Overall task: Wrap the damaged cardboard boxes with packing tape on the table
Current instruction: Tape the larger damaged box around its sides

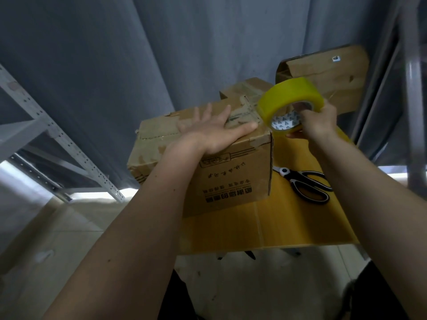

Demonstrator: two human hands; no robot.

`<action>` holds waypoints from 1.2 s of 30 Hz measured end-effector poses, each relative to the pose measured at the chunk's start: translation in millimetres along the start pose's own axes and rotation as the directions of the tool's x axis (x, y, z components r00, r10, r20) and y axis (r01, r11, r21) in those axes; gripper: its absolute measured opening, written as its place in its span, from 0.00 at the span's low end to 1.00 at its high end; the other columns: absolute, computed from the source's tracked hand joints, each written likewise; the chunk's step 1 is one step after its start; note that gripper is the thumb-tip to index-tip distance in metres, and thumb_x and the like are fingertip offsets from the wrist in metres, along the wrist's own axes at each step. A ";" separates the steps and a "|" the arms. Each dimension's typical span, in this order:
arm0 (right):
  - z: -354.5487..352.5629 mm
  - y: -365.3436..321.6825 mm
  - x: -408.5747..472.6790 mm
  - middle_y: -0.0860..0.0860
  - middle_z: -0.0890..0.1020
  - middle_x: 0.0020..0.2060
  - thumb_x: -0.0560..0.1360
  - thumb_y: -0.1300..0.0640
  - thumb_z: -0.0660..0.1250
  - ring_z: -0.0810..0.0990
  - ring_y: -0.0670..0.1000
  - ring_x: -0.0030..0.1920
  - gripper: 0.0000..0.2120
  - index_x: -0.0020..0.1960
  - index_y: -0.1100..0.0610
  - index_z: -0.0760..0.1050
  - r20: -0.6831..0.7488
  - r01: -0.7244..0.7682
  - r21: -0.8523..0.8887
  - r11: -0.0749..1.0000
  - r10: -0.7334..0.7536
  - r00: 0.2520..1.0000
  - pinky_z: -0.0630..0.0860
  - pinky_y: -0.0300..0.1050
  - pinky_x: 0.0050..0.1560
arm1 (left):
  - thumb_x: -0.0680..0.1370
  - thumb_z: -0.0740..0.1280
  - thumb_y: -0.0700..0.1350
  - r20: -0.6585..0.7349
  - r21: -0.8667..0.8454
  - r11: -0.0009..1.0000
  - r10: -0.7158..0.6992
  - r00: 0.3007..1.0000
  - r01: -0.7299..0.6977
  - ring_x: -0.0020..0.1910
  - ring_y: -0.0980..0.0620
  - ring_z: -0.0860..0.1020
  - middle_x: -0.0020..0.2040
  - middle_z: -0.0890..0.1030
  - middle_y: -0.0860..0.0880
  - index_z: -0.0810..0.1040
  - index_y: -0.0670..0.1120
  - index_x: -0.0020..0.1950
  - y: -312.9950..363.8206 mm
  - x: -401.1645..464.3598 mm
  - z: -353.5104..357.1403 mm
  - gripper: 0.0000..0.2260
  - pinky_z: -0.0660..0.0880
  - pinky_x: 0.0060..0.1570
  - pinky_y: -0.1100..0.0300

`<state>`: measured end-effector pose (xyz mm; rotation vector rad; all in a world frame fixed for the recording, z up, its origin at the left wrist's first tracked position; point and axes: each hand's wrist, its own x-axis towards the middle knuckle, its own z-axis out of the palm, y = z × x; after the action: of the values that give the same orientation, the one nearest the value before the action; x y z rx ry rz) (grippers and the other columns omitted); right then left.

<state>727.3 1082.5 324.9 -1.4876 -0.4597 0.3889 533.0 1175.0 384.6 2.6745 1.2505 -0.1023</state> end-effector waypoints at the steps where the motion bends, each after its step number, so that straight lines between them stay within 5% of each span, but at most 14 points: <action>1: 1.3 1.4 0.1 0.56 0.79 0.49 0.78 0.61 0.65 0.80 0.53 0.40 0.07 0.54 0.53 0.73 -0.004 -0.013 0.014 1.000 0.013 1.000 0.78 0.42 0.23 | 0.64 0.41 0.80 -0.012 0.013 0.997 0.082 0.997 -0.082 0.78 0.47 0.38 0.80 0.39 0.53 0.42 0.62 0.78 0.2 -0.2 0.8 0.46 0.39 0.72 0.33; 7: 9.9 11.4 9.6 0.53 0.79 0.45 0.75 0.63 0.66 0.80 0.54 0.40 0.11 0.58 0.58 0.76 -0.121 -0.038 0.010 0.999 0.039 0.992 0.74 0.39 0.21 | 0.78 0.43 0.70 -0.003 0.038 0.943 0.330 0.944 -0.330 0.78 0.54 0.40 0.79 0.40 0.57 0.39 0.56 0.79 8.2 0.3 5.4 0.34 0.38 0.76 0.46; 10: 16.4 20.1 13.7 0.56 0.80 0.52 0.73 0.62 0.69 0.80 0.57 0.51 0.17 0.61 0.62 0.74 -0.155 -0.135 0.042 0.990 0.140 0.978 0.82 0.45 0.42 | 0.72 0.46 0.75 0.097 0.041 0.959 0.275 0.957 -0.280 0.78 0.50 0.38 0.79 0.38 0.55 0.39 0.58 0.78 17.7 -0.5 0.3 0.40 0.37 0.74 0.40; 12: 23.2 26.7 9.2 0.57 0.79 0.56 0.72 0.58 0.70 0.79 0.57 0.56 0.22 0.64 0.61 0.71 -0.105 -0.303 0.188 0.934 0.326 0.940 0.78 0.50 0.54 | 0.70 0.47 0.76 0.128 0.066 0.969 0.229 0.965 -0.238 0.78 0.48 0.37 0.80 0.37 0.52 0.39 0.60 0.78 19.5 -1.5 -2.6 0.41 0.38 0.74 0.37; 16: 41.1 26.9 -5.0 0.57 0.80 0.58 0.75 0.54 0.70 0.81 0.55 0.53 0.23 0.67 0.59 0.70 0.155 -0.550 0.388 0.739 0.536 0.830 0.79 0.48 0.57 | 0.70 0.52 0.76 0.142 0.082 0.978 0.179 0.973 -0.192 0.78 0.46 0.37 0.80 0.37 0.47 0.39 0.57 0.79 27.4 -3.6 -5.5 0.45 0.38 0.75 0.39; 18: 44.7 23.9 -9.4 0.55 0.82 0.51 0.77 0.53 0.68 0.83 0.54 0.45 0.19 0.64 0.58 0.70 0.191 -0.581 0.391 0.714 0.554 0.810 0.82 0.41 0.42 | 0.70 0.56 0.76 0.091 0.078 0.974 0.204 0.975 -0.211 0.78 0.46 0.38 0.80 0.38 0.45 0.40 0.49 0.80 39.2 -3.5 -3.7 0.50 0.41 0.76 0.43; 20: 43.9 22.6 -11.9 0.53 0.80 0.41 0.78 0.53 0.67 0.81 0.51 0.32 0.13 0.59 0.57 0.70 0.231 -0.604 0.419 0.678 0.564 0.793 0.75 0.36 0.23 | 0.71 0.59 0.74 0.003 0.043 0.970 0.241 0.970 -0.241 0.78 0.47 0.38 0.80 0.38 0.45 0.40 0.45 0.80 46.5 -2.9 2.3 0.51 0.43 0.77 0.48; 24: 39.3 26.2 -15.8 0.57 0.81 0.45 0.77 0.59 0.67 0.82 0.54 0.38 0.08 0.55 0.60 0.73 0.334 -0.619 0.511 0.597 0.525 0.783 0.82 0.53 0.39 | 0.78 0.56 0.67 -0.051 0.047 0.956 0.291 0.955 -0.289 0.79 0.51 0.41 0.80 0.40 0.49 0.38 0.47 0.80 40.7 2.3 9.1 0.42 0.43 0.77 0.52; 30: 37.9 44.9 -17.9 0.58 0.77 0.42 0.77 0.62 0.67 0.81 0.55 0.38 0.06 0.52 0.61 0.71 0.280 -0.633 0.475 0.612 0.577 0.767 0.80 0.51 0.24 | 0.79 0.53 0.66 -0.047 0.061 0.955 0.292 0.955 -0.289 0.78 0.51 0.40 0.80 0.39 0.53 0.39 0.51 0.80 39.1 1.6 13.2 0.37 0.42 0.75 0.51; 36: 34.4 55.1 -15.2 0.59 0.75 0.49 0.75 0.60 0.70 0.81 0.61 0.54 0.18 0.63 0.61 0.72 0.263 -0.652 0.451 0.610 0.607 0.750 0.81 0.58 0.30 | 0.80 0.53 0.64 -0.057 0.061 0.946 0.320 0.946 -0.317 0.79 0.50 0.41 0.79 0.42 0.59 0.45 0.56 0.80 38.2 -0.8 12.9 0.32 0.43 0.75 0.44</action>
<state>698.2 1106.8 270.0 -1.0481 0.1476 1.0634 562.0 1147.8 377.4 2.9057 0.8235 0.0004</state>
